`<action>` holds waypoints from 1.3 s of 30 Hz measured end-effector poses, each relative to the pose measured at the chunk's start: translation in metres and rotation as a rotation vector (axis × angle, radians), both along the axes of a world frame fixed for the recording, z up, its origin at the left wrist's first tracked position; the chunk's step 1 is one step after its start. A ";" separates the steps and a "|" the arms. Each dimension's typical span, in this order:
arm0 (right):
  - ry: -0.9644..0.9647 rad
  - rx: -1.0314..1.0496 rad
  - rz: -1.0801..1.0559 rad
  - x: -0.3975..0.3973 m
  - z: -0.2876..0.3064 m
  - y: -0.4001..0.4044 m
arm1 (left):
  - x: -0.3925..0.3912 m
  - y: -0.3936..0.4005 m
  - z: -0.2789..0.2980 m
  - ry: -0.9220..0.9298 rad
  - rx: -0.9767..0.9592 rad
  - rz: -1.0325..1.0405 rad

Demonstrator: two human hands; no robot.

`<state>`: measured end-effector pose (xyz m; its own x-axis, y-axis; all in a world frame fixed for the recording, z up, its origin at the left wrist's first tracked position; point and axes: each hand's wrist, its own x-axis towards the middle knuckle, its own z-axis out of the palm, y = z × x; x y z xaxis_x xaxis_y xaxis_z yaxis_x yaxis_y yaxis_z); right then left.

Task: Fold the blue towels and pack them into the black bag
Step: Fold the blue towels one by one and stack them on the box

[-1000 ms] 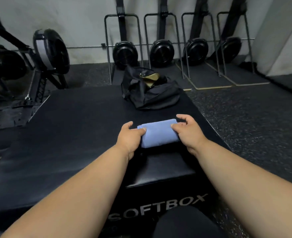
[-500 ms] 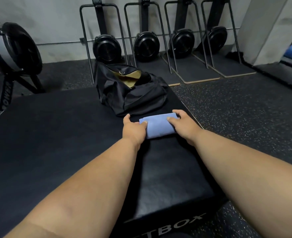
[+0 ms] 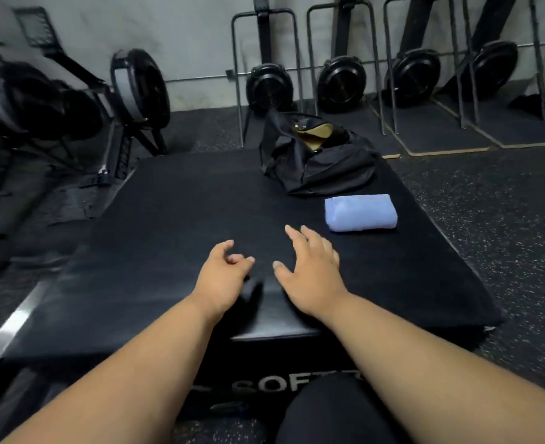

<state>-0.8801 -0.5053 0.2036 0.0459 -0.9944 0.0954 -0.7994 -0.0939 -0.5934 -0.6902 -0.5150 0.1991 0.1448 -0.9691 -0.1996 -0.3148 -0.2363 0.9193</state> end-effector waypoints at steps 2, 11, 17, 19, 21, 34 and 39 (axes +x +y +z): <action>-0.087 0.057 0.131 0.052 0.004 0.023 | 0.054 0.044 0.007 -0.005 0.016 0.085; -0.306 0.412 0.719 0.327 0.023 0.163 | 0.331 0.297 0.003 0.034 0.098 0.681; -0.179 0.577 0.919 0.477 -0.011 0.237 | 0.453 0.450 -0.053 -0.060 0.270 0.913; -0.155 0.618 0.944 0.518 -0.028 0.253 | 0.483 0.481 -0.081 -0.134 0.313 0.976; -0.135 0.662 0.960 0.553 -0.048 0.261 | 0.509 0.503 -0.104 -0.169 0.395 1.015; 0.038 0.756 1.039 0.663 -0.122 0.240 | 0.639 0.510 -0.203 -0.562 0.954 0.729; 0.047 0.761 1.036 0.663 -0.119 0.240 | 0.666 0.520 -0.224 -0.564 0.997 0.726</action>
<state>-0.2166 -0.2651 0.0844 0.8136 -0.2959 -0.5005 -0.5789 -0.3324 -0.7446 -0.0243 0.0052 -0.0253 0.8515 -0.1196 -0.5105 -0.1095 -0.9927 0.0498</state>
